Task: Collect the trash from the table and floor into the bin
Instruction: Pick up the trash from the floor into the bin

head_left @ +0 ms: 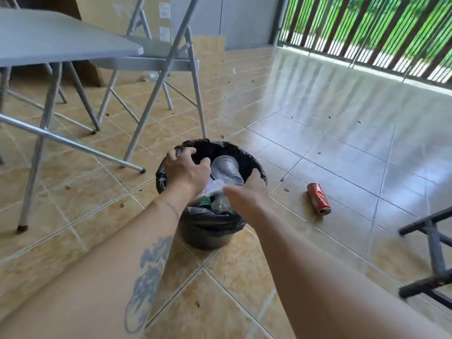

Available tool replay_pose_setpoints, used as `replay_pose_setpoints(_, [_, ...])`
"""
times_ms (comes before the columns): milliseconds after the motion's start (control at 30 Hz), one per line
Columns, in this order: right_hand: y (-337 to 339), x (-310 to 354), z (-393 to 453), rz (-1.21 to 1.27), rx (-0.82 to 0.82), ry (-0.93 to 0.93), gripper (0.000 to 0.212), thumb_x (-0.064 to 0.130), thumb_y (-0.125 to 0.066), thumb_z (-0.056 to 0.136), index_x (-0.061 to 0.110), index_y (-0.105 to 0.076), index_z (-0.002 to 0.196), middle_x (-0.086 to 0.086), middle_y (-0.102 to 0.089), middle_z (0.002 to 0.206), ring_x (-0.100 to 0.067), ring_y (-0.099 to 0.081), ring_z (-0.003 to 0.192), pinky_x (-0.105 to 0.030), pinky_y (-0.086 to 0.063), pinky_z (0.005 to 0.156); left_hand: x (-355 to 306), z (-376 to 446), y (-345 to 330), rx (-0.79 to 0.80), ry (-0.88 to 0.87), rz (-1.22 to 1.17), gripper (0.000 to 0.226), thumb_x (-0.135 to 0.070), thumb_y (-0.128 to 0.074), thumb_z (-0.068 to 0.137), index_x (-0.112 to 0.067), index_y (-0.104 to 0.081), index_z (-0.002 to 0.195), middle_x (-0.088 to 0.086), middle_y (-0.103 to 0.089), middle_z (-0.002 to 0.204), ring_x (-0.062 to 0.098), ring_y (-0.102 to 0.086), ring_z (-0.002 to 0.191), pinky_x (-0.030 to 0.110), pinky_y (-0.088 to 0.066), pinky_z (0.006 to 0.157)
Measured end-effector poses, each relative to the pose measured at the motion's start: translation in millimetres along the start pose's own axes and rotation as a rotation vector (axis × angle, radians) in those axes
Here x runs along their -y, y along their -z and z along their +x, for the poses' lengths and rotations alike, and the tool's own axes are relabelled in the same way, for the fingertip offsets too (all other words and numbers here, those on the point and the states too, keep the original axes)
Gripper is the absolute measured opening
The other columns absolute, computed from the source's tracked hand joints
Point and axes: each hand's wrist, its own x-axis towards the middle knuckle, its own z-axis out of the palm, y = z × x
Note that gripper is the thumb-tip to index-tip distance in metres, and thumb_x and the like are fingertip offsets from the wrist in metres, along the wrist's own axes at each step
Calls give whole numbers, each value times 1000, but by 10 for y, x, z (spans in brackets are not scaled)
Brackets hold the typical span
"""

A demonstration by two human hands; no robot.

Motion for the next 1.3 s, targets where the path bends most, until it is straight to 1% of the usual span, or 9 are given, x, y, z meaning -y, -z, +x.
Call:
replay_pose_setpoints(167, [-34, -135, -101, -175, 77, 223, 71, 23, -61, 90, 20, -28, 153, -6, -39, 148, -23, -39, 135, -31, -32, 106, 304, -212, 45, -47, -184, 58, 34, -12, -50, 86, -18, -65, 116, 8, -55, 129, 28, -53, 116, 28, -39, 95])
replay_pose_setpoints(267, [-61, -140, -244, -214, 74, 331, 68, 22, -65, 88, 21, -36, 150, -4, -45, 141, -23, -45, 129, -34, -37, 106, 546, -333, 190, -91, -257, 70, 28, -9, -49, 83, -21, -68, 100, 5, -63, 112, 27, -62, 103, 35, -51, 90])
replay_pose_setpoints(367, [-137, -149, -464, -230, 89, 459, 61, 22, -70, 86, 22, -44, 142, -3, -50, 132, -21, -52, 117, -37, -46, 98, 770, -593, 463, -112, -254, 68, 28, -10, -50, 84, -22, -70, 99, 0, -68, 105, 20, -66, 95, 30, -53, 84])
replay_pose_setpoints(600, [-688, -269, -1259, -226, 269, 709, 53, 15, -70, 84, 15, -55, 134, -5, -57, 126, -22, -59, 109, -40, -52, 92, 1924, -1669, 1180, -50, -3, 103, 24, -9, -54, 88, -21, -71, 101, -6, -71, 98, 10, -64, 87, 9, -46, 78])
replay_pose_setpoints(767, [-1198, -581, -1829, -271, 582, 664, 63, 24, -75, 82, 18, -50, 140, -3, -53, 135, -21, -57, 117, -43, -53, 95, 2865, -2703, 1516, -32, 284, 113, 22, -11, -57, 89, -30, -65, 96, -6, -69, 95, 13, -65, 88, 22, -49, 80])
replay_pose_setpoints(900, [-1366, -878, -2150, -437, 777, 612, 69, 30, -74, 84, 19, -44, 145, -7, -50, 141, -25, -54, 124, -42, -50, 95, 3402, -3600, 1510, 55, 466, 206, 24, -20, -61, 89, -26, -64, 112, -4, -63, 113, 17, -61, 104, 29, -49, 91])
replay_pose_setpoints(1133, [-1419, -1332, -2547, -597, 932, 479, 68, 32, -74, 84, 20, -44, 144, -11, -53, 137, -27, -55, 119, -42, -49, 93, 3921, -4467, 1104, 282, 607, 495, 94, -53, -67, 74, -30, -20, 152, 1, -13, 152, 30, -16, 139, 48, -24, 114])
replay_pose_setpoints(1200, [-1393, -1415, -2604, -623, 957, 453, 68, 32, -74, 84, 20, -44, 144, -11, -53, 136, -27, -55, 120, -40, -48, 93, 4002, -4533, 972, 312, 634, 531, 101, -52, -70, 74, -33, -9, 153, -1, -1, 155, 31, -9, 139, 52, -20, 115])
replay_pose_setpoints(1300, [-1298, -1476, -2629, -639, 967, 426, 68, 30, -74, 85, 19, -43, 145, -10, -51, 138, -26, -53, 123, -37, -47, 93, 4025, -4544, 860, 266, 657, 557, 103, -40, -74, 71, -33, -9, 151, 0, -2, 154, 33, -12, 137, 50, -24, 114])
